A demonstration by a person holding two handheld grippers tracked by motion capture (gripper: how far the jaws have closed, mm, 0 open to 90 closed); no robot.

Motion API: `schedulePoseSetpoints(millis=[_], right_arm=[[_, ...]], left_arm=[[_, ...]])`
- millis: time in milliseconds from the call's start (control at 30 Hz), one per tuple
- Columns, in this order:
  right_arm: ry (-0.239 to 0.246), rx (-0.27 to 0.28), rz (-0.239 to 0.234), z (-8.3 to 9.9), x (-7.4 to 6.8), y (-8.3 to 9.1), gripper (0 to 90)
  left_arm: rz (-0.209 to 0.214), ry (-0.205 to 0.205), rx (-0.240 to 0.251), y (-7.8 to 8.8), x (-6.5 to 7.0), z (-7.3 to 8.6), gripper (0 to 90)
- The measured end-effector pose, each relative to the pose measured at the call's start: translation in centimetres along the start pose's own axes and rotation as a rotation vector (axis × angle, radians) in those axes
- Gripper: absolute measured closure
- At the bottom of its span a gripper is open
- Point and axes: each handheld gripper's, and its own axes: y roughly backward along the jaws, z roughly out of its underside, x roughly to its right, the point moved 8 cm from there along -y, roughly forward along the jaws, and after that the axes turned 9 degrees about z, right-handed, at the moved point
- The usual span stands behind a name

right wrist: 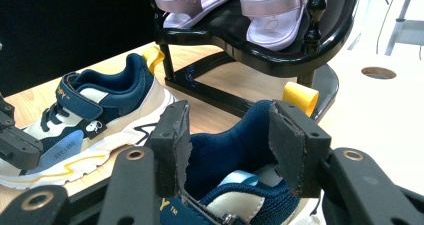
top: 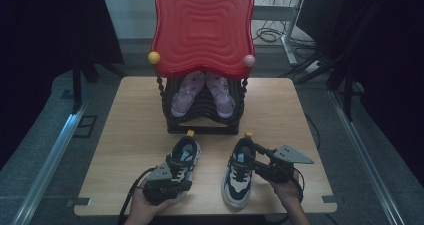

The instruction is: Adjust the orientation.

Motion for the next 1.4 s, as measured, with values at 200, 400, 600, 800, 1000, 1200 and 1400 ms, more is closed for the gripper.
schedulePoseSetpoints(millis=[200, 400, 600, 800, 1000, 1200, 1400], right_arm=[[-0.002, -0.006, 0.008, 0.1, 0.1, -0.1, 51.1], [-0.003, -0.004, 0.009, 0.1, 0.1, 0.0, 51.1], [-0.006, -0.005, 0.011, 0.1, 0.1, 0.0, 51.1], [-0.005, -0.008, 0.01, 0.1, 0.1, -0.1, 51.1], [-0.001, -0.008, 0.009, 0.2, 0.0, -0.1, 51.1], [-0.006, -0.01, 0.006, 0.2, 0.0, -0.1, 51.1], [-0.009, -0.008, 0.007, 0.1, 0.1, 0.0, 51.1]], left_arm=[[-0.001, 0.018, -0.017, 0.1, -0.3, 0.2, 89.6], [-0.008, 0.032, -0.016, 0.4, -0.6, 0.4, 89.6], [-0.005, 0.036, -0.018, 0.7, -0.7, 0.5, 89.7], [-0.007, 0.04, -0.04, 0.7, -0.4, 0.5, 89.5], [-0.006, 0.023, -0.094, 0.1, 0.8, 1.0, 89.5], [-0.063, 0.002, -0.137, -0.2, 1.1, 1.6, 89.6], [-0.106, -0.011, -0.155, 0.3, 1.1, 1.8, 89.7]])
